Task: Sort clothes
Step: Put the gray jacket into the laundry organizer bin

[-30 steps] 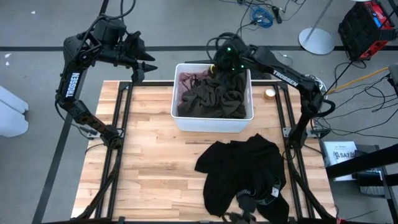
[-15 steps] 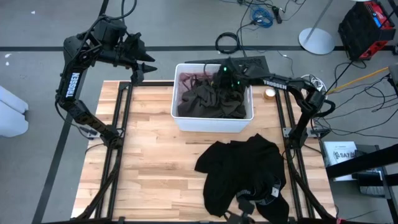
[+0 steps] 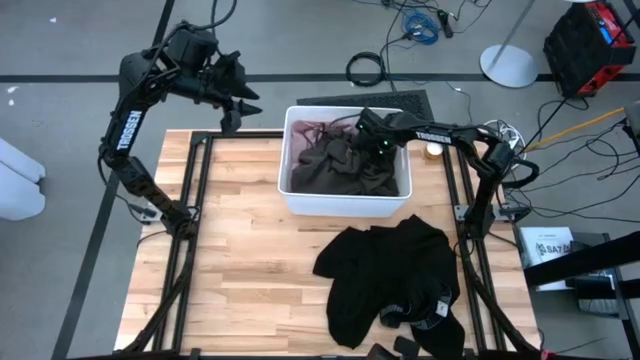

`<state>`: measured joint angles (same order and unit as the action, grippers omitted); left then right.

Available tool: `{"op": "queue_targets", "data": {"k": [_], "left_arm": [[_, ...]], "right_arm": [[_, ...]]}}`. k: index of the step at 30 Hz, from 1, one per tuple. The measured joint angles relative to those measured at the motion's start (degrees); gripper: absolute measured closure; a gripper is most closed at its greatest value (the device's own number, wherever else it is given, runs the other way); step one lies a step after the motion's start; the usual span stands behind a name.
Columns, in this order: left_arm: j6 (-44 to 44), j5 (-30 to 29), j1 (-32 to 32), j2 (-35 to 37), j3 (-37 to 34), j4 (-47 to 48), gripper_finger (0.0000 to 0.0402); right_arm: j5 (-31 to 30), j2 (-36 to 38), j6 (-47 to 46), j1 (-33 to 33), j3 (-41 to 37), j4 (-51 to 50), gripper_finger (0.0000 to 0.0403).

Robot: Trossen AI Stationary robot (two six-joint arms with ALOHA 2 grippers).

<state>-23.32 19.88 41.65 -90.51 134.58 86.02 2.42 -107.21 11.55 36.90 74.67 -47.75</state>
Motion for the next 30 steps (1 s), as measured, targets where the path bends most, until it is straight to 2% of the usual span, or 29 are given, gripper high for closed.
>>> {"op": "queue_targets", "data": {"k": [9,15,19,25,30], "left_arm": [[0.5,-0.02,0.0,-0.6,-0.02,0.02,0.0221],[0.51,0.0,-0.04,-0.6,-0.02,0.3,0.0221],[0.49,0.34,-0.04,-0.58,-0.02,0.29,0.0221],[0.44,1.03,-0.04,-0.58,-0.01,0.28,0.0221],[0.05,1.05,-0.04,-0.58,-0.02,0.28,0.0221]], "right_arm": [[0.14,0.05,12.17,0.11,-0.22,-7.04,0.0402],[-3.66,3.97,6.01,-0.55,1.79,-7.42,0.0402],[-5.07,7.75,4.09,-1.05,6.06,-9.08,0.0403],[-5.05,11.41,2.7,-3.04,10.06,-15.16,0.0403],[-5.03,14.85,1.78,-5.45,11.81,-14.34,0.0403]]}}
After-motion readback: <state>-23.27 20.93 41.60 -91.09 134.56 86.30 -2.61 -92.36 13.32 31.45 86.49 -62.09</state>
